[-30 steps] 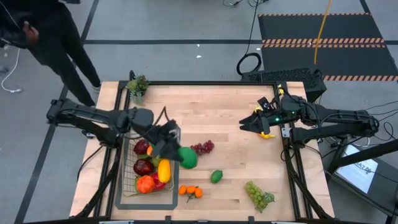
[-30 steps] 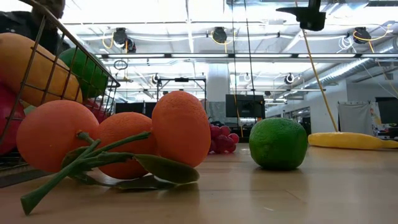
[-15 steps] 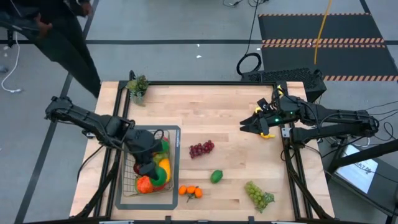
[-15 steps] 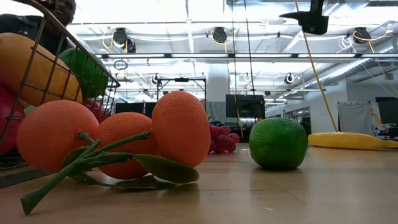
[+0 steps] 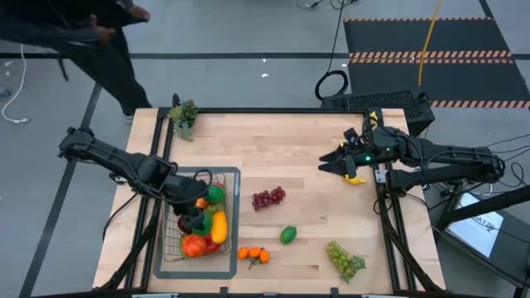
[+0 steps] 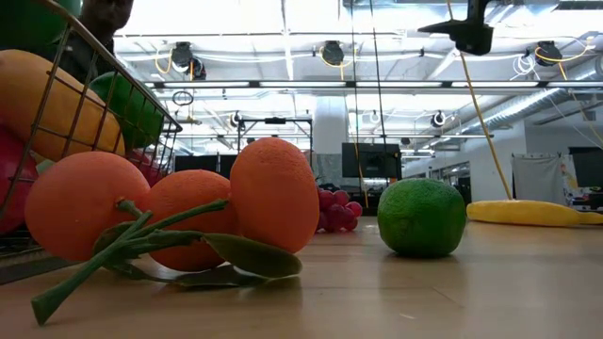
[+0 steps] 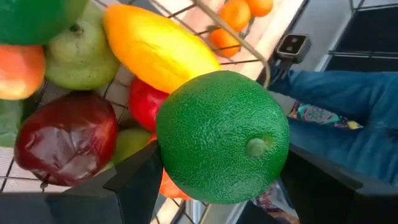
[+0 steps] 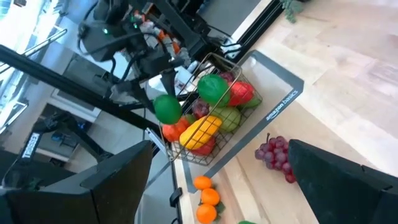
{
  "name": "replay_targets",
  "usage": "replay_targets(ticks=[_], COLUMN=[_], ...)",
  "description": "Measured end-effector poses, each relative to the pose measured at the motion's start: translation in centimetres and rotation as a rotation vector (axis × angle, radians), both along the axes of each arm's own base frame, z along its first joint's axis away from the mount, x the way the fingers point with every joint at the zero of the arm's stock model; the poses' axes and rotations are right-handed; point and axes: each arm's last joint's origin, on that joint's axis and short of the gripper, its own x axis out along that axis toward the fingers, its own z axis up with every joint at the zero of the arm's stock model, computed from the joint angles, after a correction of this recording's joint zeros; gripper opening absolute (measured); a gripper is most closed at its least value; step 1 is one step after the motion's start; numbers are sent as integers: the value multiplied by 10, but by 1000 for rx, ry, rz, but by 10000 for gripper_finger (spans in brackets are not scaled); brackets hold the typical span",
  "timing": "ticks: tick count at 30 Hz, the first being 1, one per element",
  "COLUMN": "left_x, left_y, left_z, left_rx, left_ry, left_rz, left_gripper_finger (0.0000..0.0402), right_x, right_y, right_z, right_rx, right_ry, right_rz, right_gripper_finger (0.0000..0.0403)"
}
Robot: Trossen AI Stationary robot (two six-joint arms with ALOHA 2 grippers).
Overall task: Build produce basket
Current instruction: Put the top green lime into the wire basket, then put the yellow banana into the wire basket
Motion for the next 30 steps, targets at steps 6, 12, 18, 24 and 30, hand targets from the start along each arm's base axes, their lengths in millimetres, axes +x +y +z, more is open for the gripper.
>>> replay_targets(ticks=[6,12,18,24,30], left_x=[-2,-3,0,5,7], left_y=[2,3,5,13,23], left_z=[-18,-25,-24,-8,14], left_rx=[22,8,-11,-64,9], left_ry=[61,114,110,111,43], left_rz=[51,116,162,232,329], left_gripper_finger=[294,308,373,388,353], right_x=[0,0,0,-1,-3], right_y=[-3,-4,-4,-5,-10], right_z=[0,0,0,-1,-7], right_rx=[2,3,-38,-66,-60], right_ry=[0,0,-3,7,72], right_rz=[-11,-18,-3,4,-27], right_gripper_finger=[368,368,368,368,368])
